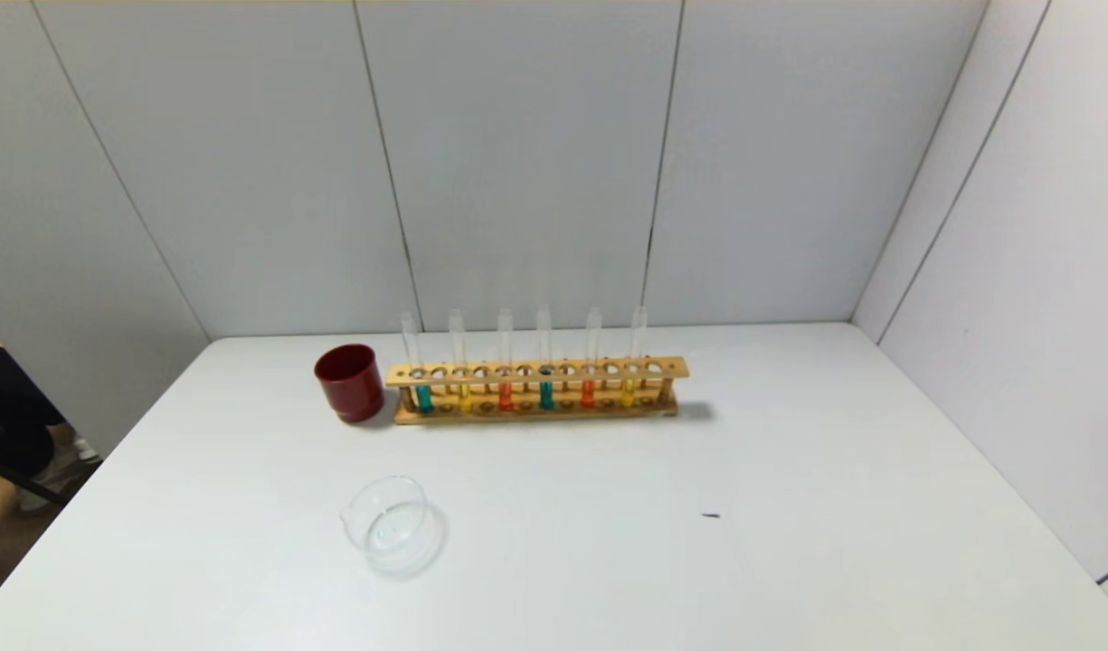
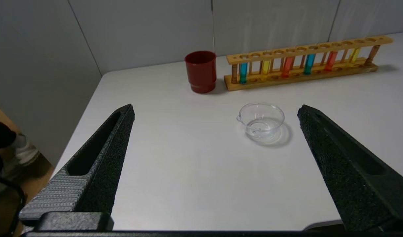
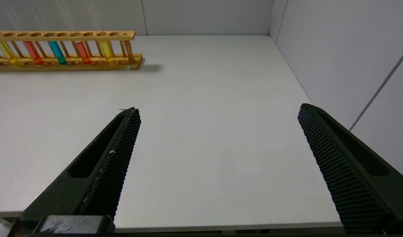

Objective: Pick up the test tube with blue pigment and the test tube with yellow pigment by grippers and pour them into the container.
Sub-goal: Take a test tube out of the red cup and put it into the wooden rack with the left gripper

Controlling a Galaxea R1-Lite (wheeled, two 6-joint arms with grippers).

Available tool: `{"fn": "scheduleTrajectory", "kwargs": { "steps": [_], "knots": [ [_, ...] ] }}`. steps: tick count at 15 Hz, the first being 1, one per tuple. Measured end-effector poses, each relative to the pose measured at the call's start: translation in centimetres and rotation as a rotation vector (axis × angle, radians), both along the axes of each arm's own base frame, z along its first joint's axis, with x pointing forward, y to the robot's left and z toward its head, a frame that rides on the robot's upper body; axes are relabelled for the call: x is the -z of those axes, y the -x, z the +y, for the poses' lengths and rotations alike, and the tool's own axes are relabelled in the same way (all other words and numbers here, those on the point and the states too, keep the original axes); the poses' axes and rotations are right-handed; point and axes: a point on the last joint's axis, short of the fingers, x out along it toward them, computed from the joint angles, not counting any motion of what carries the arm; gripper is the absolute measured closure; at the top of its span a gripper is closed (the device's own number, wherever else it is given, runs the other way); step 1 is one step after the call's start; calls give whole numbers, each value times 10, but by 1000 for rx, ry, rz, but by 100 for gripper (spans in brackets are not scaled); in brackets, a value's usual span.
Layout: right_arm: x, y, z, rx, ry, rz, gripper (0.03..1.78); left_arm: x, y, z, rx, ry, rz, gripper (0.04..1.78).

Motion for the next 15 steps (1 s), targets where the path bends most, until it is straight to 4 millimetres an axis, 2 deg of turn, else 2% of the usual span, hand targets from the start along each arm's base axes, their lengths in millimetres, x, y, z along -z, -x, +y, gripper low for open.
{"fn": "scheduleTrajectory", "kwargs": {
  "steps": [2, 4, 7, 9, 11, 13, 15],
  "knots": [
    [0, 0, 0, 0, 0, 0, 6, -25, 9, -1, 35, -24, 25, 7],
    [0, 0, 0, 0, 0, 0, 6, -49, 5, -1, 73, -31, 74, 7],
    [0, 0, 0, 0, 0, 0, 6, -95, -29, -3, 126, -32, 129, 7],
    [0, 0, 0, 0, 0, 0, 6, -123, -71, -4, 149, -32, 156, 7],
    [0, 0, 0, 0, 0, 0, 6, -146, -122, -5, 162, -30, 175, 7],
    [0, 0, 0, 0, 0, 0, 6, -156, -176, -7, 177, -26, 203, 7],
    [0, 0, 0, 0, 0, 0, 6, -152, -231, -12, 199, -14, 241, 7]
  ]
}}
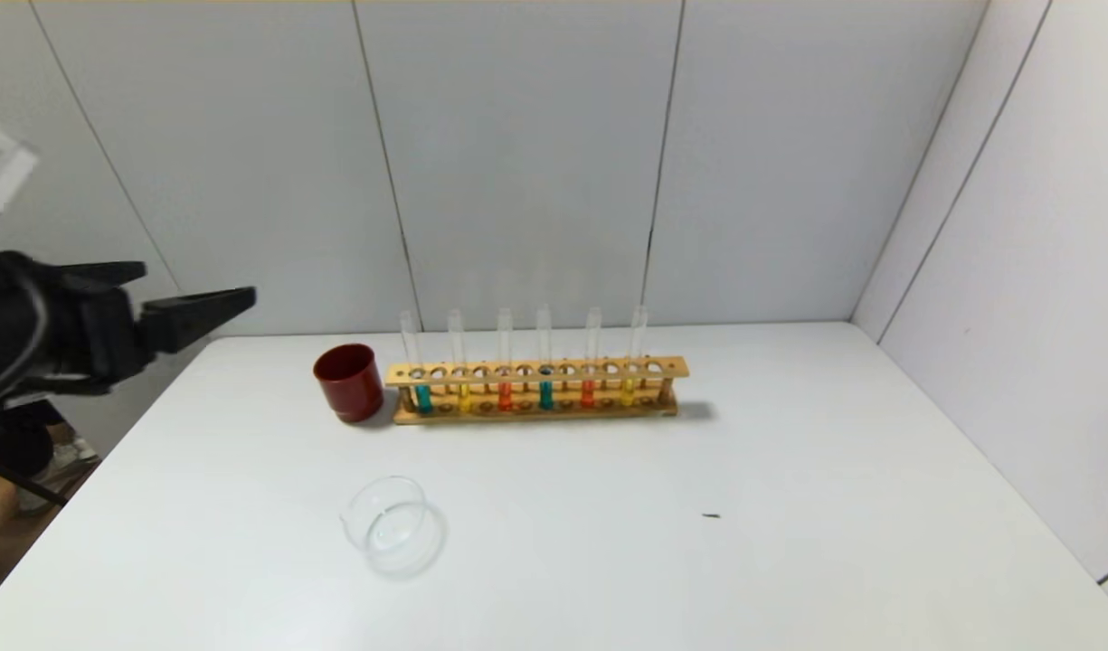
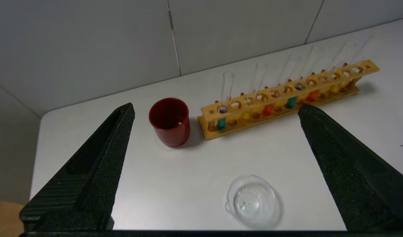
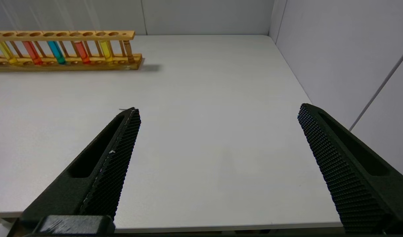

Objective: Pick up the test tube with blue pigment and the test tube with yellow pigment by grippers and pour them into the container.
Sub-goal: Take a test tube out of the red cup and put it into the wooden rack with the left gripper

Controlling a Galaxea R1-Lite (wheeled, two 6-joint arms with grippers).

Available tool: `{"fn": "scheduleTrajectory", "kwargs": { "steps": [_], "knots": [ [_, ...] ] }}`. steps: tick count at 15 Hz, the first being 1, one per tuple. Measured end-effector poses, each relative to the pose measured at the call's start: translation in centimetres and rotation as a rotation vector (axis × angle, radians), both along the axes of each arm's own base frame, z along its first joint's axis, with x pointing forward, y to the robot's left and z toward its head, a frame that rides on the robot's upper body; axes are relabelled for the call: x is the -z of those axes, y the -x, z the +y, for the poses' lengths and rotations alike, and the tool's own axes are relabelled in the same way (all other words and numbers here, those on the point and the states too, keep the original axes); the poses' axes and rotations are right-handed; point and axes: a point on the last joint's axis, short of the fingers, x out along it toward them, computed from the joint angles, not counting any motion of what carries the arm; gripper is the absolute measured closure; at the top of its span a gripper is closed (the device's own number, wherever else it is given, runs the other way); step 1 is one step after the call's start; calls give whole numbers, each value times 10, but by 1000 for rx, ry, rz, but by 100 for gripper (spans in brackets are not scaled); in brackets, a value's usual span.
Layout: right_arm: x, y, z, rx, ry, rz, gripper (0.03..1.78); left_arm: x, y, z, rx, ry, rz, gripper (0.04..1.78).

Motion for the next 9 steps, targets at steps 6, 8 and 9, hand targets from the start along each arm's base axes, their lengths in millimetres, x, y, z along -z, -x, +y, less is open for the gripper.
{"fn": "scheduleTrajectory", "kwargs": {
  "steps": [6, 8, 9],
  "knots": [
    [0, 0, 0, 0, 0, 0, 6, 43, -125, -29, 54, 97, 109, 7],
    [0, 0, 0, 0, 0, 0, 6, 62, -151, -36, 61, 98, 143, 7],
    [0, 0, 0, -1, 0, 0, 6, 71, -161, -39, 61, 97, 163, 7]
  ]
}}
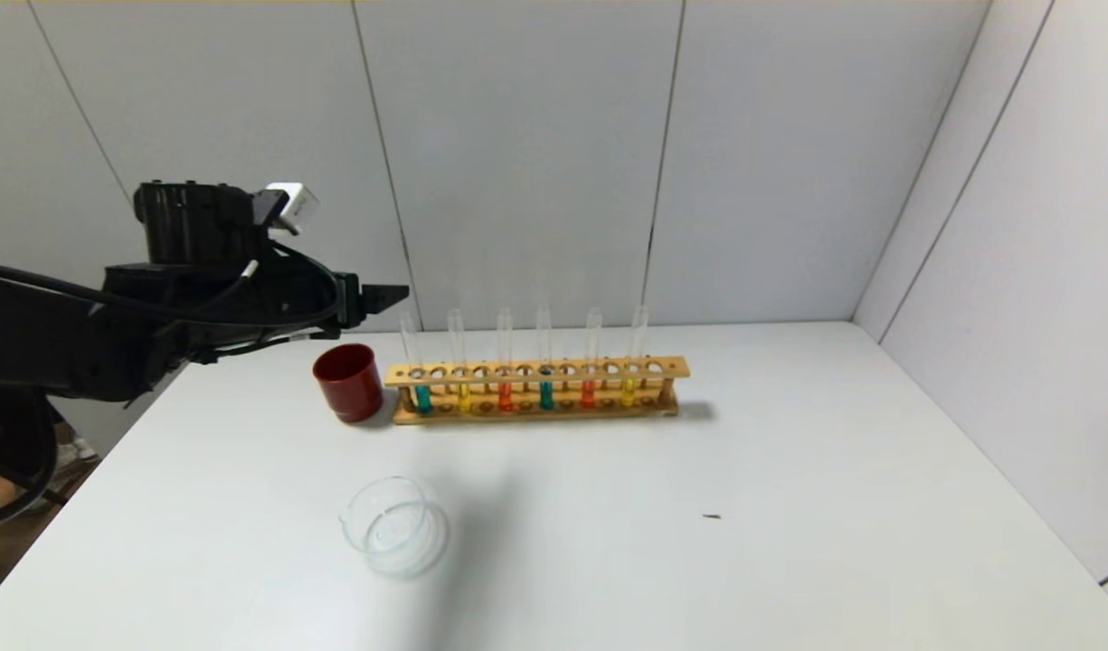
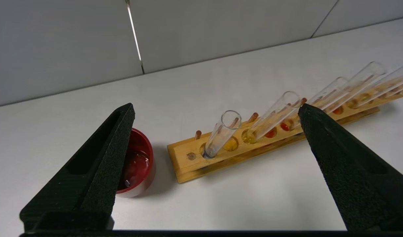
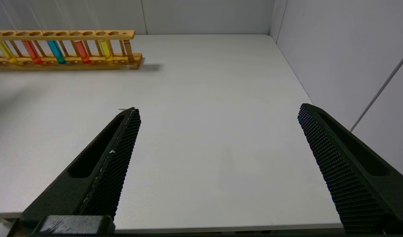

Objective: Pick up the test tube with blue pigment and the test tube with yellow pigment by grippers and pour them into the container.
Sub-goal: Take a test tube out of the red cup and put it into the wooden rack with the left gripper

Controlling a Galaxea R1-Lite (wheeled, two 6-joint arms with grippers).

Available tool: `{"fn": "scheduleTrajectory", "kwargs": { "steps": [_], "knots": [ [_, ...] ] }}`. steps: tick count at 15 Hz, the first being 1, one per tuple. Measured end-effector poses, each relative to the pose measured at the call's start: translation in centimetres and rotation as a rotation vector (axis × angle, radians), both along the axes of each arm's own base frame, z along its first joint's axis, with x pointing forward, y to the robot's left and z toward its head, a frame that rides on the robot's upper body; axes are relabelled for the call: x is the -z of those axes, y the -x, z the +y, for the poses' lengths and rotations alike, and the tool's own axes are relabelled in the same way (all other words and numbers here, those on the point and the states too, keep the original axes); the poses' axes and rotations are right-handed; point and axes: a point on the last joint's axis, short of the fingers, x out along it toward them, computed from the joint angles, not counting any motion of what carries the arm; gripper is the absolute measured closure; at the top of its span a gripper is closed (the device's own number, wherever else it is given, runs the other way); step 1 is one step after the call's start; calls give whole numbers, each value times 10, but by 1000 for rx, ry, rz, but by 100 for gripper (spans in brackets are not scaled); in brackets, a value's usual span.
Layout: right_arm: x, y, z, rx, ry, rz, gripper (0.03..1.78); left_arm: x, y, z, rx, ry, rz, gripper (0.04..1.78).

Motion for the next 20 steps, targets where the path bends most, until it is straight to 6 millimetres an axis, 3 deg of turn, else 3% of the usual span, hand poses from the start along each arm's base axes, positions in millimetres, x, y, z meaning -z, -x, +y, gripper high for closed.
{"fn": "scheduleTrajectory", "kwargs": {
  "steps": [4, 9, 20],
  "knots": [
    [0, 0, 0, 0, 0, 0, 6, 31, -26, -6, 5, -10, 68, 7],
    [0, 0, 0, 0, 0, 0, 6, 56, -38, -16, 23, -19, 115, 7],
    [0, 0, 0, 0, 0, 0, 6, 72, -50, -29, 48, -30, 141, 7]
  ]
}}
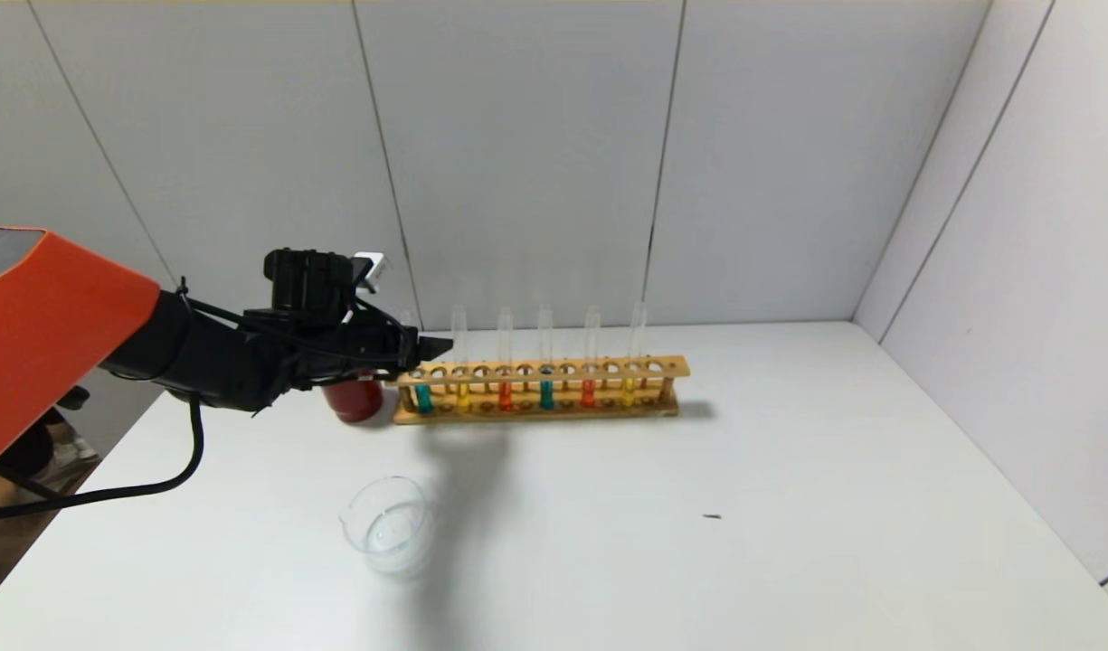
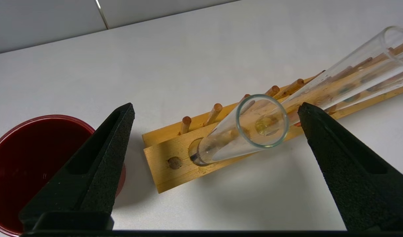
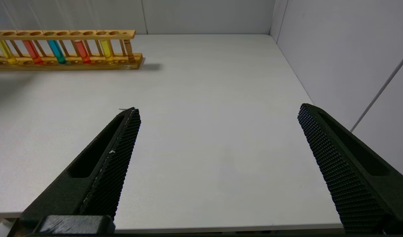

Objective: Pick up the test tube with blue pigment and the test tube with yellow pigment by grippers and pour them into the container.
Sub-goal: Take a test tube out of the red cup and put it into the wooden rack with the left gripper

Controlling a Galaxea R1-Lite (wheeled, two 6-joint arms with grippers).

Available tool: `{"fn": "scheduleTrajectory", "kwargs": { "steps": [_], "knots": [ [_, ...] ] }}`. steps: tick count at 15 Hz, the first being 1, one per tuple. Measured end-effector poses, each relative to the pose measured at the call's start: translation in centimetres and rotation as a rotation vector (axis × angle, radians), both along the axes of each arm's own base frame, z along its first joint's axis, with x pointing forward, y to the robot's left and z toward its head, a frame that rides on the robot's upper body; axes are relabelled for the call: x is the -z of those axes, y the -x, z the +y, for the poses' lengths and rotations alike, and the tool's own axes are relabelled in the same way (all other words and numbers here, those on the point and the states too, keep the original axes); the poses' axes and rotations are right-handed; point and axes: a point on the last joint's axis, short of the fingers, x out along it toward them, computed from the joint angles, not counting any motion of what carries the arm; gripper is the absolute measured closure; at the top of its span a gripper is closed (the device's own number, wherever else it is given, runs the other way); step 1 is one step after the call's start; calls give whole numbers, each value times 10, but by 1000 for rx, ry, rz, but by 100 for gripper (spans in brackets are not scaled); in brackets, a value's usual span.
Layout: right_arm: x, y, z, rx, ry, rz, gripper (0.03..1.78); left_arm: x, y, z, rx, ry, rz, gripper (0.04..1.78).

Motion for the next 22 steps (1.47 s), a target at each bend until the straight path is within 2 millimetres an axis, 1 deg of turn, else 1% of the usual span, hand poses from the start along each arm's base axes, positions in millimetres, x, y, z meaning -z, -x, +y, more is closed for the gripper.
{"fn": "scheduleTrajectory", "kwargs": {
  "steps": [10, 12, 14, 15, 16, 19, 20, 21, 22],
  "knots": [
    [0, 0, 0, 0, 0, 0, 6, 1, 3, 0, -35, -19, 6, 7],
    [0, 0, 0, 0, 0, 0, 6, 1, 4, 1, -32, -21, 6, 13],
    [0, 0, 0, 0, 0, 0, 6, 1, 4, 1, -33, -20, 6, 30],
    [0, 0, 0, 0, 0, 0, 6, 1, 4, 1, -33, -20, 6, 43],
    [0, 0, 0, 0, 0, 0, 6, 1, 4, 1, -33, -20, 6, 58],
    [0, 0, 0, 0, 0, 0, 6, 0, 5, 1, -32, -21, 5, 114],
    [0, 0, 0, 0, 0, 0, 6, 0, 5, 1, -32, -20, 5, 130],
    [0, 0, 0, 0, 0, 0, 6, 0, 5, 1, -32, -21, 5, 143],
    [0, 0, 0, 0, 0, 0, 6, 0, 5, 1, -33, -22, 4, 150]
  ]
}}
